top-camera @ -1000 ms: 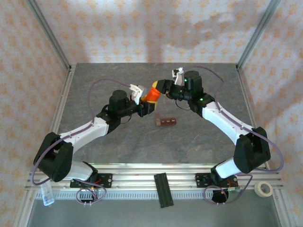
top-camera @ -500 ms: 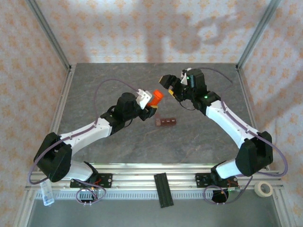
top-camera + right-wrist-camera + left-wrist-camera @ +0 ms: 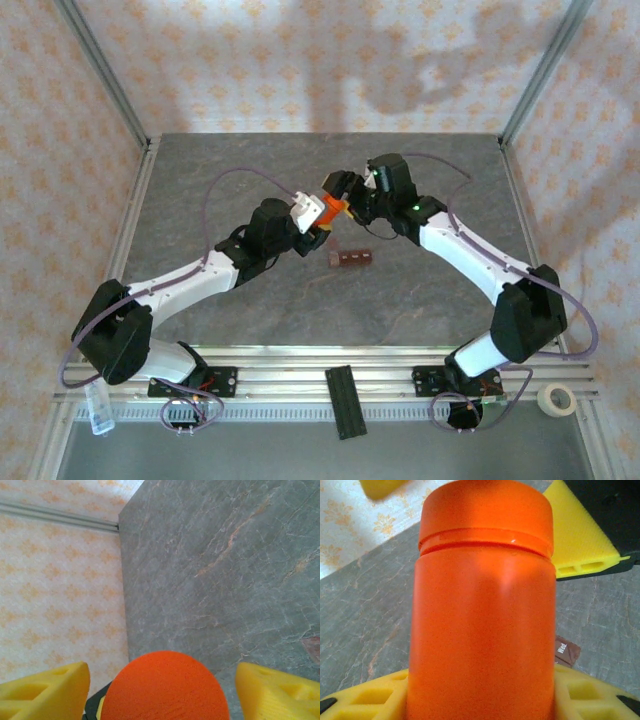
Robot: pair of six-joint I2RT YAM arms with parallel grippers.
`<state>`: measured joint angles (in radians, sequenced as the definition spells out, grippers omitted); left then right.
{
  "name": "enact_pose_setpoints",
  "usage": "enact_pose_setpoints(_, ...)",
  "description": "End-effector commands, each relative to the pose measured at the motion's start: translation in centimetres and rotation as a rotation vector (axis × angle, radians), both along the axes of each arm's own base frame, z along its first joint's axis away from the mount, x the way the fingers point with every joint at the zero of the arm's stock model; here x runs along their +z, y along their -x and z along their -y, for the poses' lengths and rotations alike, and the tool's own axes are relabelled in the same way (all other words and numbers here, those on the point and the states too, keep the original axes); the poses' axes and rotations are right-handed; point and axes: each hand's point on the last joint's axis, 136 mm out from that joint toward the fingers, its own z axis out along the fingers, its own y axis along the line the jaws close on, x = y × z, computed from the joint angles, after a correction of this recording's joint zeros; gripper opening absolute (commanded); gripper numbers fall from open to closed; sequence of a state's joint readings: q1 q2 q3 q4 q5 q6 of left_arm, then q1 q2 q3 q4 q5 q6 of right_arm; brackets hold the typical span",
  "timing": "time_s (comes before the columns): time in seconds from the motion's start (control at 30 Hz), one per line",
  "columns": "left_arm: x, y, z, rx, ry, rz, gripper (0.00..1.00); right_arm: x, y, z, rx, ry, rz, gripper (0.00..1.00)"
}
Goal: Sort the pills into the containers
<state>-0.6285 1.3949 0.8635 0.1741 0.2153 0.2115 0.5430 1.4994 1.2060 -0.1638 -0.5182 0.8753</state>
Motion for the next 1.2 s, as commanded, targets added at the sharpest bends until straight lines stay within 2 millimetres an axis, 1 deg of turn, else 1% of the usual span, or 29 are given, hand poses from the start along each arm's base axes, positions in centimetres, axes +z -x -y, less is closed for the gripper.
enact_pose_setpoints(0.0, 1.1, -0.6, 0.3, 0.012, -0.003, 0.041, 0.0, 2.0, -0.7, -0.6, -0.014, -0.029, 0.057, 0.69)
enact_pose_setpoints(0.1, 1.2, -0.7, 0.3, 0.016, 0.004, 0.044, 0.0, 1.7, -0.5, -0.6, -0.009, -0.031, 0.052, 0.55)
enact_pose_setpoints(0.2, 1.2, -0.8, 0.3, 0.022, 0.014, 0.041, 0.0, 1.5, -0.3, -0.5, -0.005, -0.028, 0.055, 0.44)
enact_pose_setpoints(0.33, 1.7, -0.6, 0.7, 0.008, 0.05, 0.039, 0.0, 1.2, -0.2, -0.1, -0.002, -0.015, 0.077, 0.37)
enact_pose_setpoints(0.47, 2.7, 0.4, 1.8, -0.076, 0.124, 0.013, 0.0, 2.4, -1.1, 0.5, 0.031, -0.056, 0.172, 0.37)
enact_pose_setpoints(0.53, 3.5, 0.9, 2.2, -0.119, 0.175, -0.003, 0.0, 3.3, -1.3, 0.4, 0.092, -0.095, 0.23, 0.39)
enact_pose_setpoints(0.63, 4.5, 1.7, 3.1, -0.202, 0.273, -0.044, 0.0, 4.6, -0.8, -0.2, 0.204, -0.129, 0.342, 0.42)
enact_pose_setpoints(0.73, 5.0, 2.3, 4.0, -0.272, 0.348, -0.112, 0.0, 5.0, -0.4, -0.5, 0.27, -0.158, 0.376, 0.43)
enact_pose_setpoints(0.8, 4.8, 2.2, 4.2, -0.275, 0.352, -0.13, 0.0, 5.0, -0.5, -0.4, 0.272, -0.166, 0.375, 0.46)
enact_pose_setpoints(0.83, 4.6, 1.9, 4.1, -0.258, 0.345, -0.131, 0.0, 5.1, -0.6, -0.3, 0.261, -0.164, 0.37, 0.49)
enact_pose_setpoints(0.87, 4.4, 1.6, 3.9, -0.241, 0.336, -0.127, 0.0, 5.2, -0.7, -0.2, 0.251, -0.164, 0.363, 0.56)
enact_pose_setpoints(0.9, 4.1, 1.3, 3.6, -0.216, 0.319, -0.12, 0.0, 5.4, -0.8, 0.1, 0.232, -0.16, 0.364, 0.7)
enact_pose_setpoints(0.93, 3.8, 0.9, 3.1, -0.184, 0.297, -0.112, 0.0, 5.4, -1.0, 0.6, 0.204, -0.145, 0.354, 0.79)
enact_pose_setpoints(0.97, 3.6, 0.5, 2.7, -0.153, 0.275, -0.104, 0.0, 5.5, -1.1, 1.0, 0.18, -0.129, 0.351, 0.84)
enact_pose_setpoints(1.0, 3.2, 0.0, 2.1, -0.11, 0.243, -0.094, 0.0, 5.6, -1.2, 1.5, 0.149, -0.117, 0.344, 0.88)
enact_pose_setpoints(1.03, 3.0, -0.3, 1.7, -0.08, 0.216, -0.083, 0.0, 5.3, -1.3, 2.0, 0.116, -0.095, 0.318, 0.9)
enact_pose_setpoints(1.1, 2.7, -0.8, 0.8, -0.026, 0.16, -0.057, 0.0, 5.0, -1.6, 2.9, 0.058, -0.065, 0.269, 0.91)
enact_pose_setpoints(1.17, 2.5, -1.1, 0.3, 0.009, 0.107, -0.024, 0.0, 4.1, -1.8, 3.8, -0.009, -0.035, 0.19, 0.92)
